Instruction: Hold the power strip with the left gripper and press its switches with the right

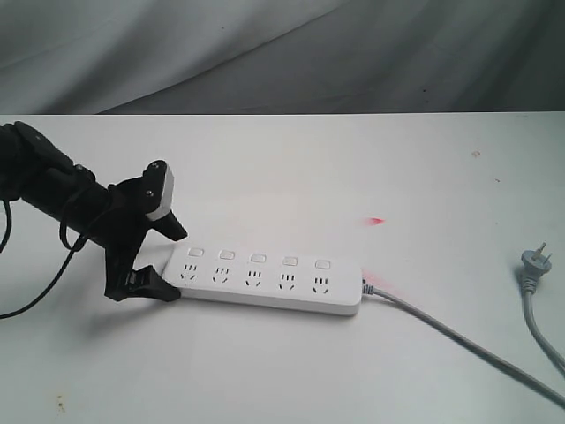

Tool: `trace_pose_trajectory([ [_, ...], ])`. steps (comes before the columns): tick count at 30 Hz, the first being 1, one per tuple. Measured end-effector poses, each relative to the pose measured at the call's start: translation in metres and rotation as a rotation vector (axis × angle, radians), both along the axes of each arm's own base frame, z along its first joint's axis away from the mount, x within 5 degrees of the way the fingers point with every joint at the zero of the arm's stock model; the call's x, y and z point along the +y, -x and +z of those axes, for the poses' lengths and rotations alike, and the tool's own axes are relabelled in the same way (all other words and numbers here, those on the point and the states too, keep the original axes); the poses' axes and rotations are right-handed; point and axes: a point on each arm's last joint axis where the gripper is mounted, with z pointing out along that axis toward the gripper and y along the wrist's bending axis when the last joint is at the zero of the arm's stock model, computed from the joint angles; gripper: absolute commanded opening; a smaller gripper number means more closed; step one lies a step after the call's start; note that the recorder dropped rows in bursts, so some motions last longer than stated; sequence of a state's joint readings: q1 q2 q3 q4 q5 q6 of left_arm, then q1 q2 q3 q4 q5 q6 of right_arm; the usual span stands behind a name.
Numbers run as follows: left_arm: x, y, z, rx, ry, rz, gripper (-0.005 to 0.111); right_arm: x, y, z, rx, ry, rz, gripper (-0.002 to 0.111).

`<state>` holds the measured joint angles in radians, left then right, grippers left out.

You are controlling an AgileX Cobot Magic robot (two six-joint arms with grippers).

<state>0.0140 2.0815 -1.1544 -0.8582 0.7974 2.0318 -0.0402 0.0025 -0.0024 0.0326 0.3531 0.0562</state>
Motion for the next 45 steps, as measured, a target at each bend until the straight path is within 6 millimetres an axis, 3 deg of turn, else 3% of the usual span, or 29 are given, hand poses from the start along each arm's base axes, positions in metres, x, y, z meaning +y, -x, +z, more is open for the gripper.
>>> trace_pose_trajectory([
  [3, 0.001, -0.001, 0.015, -0.038, -0.004, 0.024, 0.082, 0.0, 0.0, 0.0, 0.0, 0.0, 0.0, 0.0],
  [5, 0.001, -0.001, 0.036, -0.087, -0.001, 0.044, 0.071, 0.0, 0.0, 0.0, 0.0, 0.0, 0.0, 0.0],
  [13, -0.007, 0.023, 0.151, -0.325, 0.131, 0.098, 0.001, 0.0, 0.0, 0.0, 0.004, 0.0, 0.0, 0.0],
  [19, -0.015, 0.054, 0.221, -0.245, 0.419, 0.394, 0.001, 0.0, 0.0, 0.0, 0.004, 0.0, 0.0, 0.0],
  [23, -0.018, 0.071, 0.255, -0.135, 0.631, 0.572, 0.001, 0.0, 0.0, 0.0, 0.004, 0.0, 0.0, 0.0],
  [28, -0.019, 0.091, 0.281, -0.141, 0.73, 0.603, 0.001, 0.0, 0.0, 0.0, 0.004, 0.0, 0.0, 0.0],
  [37, -0.019, 0.105, 0.291, -0.218, 0.669, 0.583, 0.001, 0.0, 0.0, 0.0, 0.004, 0.0, 0.0, 0.0],
  [42, -0.009, 0.127, 0.301, -0.471, 0.395, 0.544, 0.001, 0.0, 0.0, 0.0, 0.004, 0.0, 0.0, 0.0],
  [45, -0.001, 0.149, 0.321, -0.638, 0.338, 0.561, 0.001, 0.0, 0.0, 0.0, 0.004, 0.0, 0.0, 0.0],
])
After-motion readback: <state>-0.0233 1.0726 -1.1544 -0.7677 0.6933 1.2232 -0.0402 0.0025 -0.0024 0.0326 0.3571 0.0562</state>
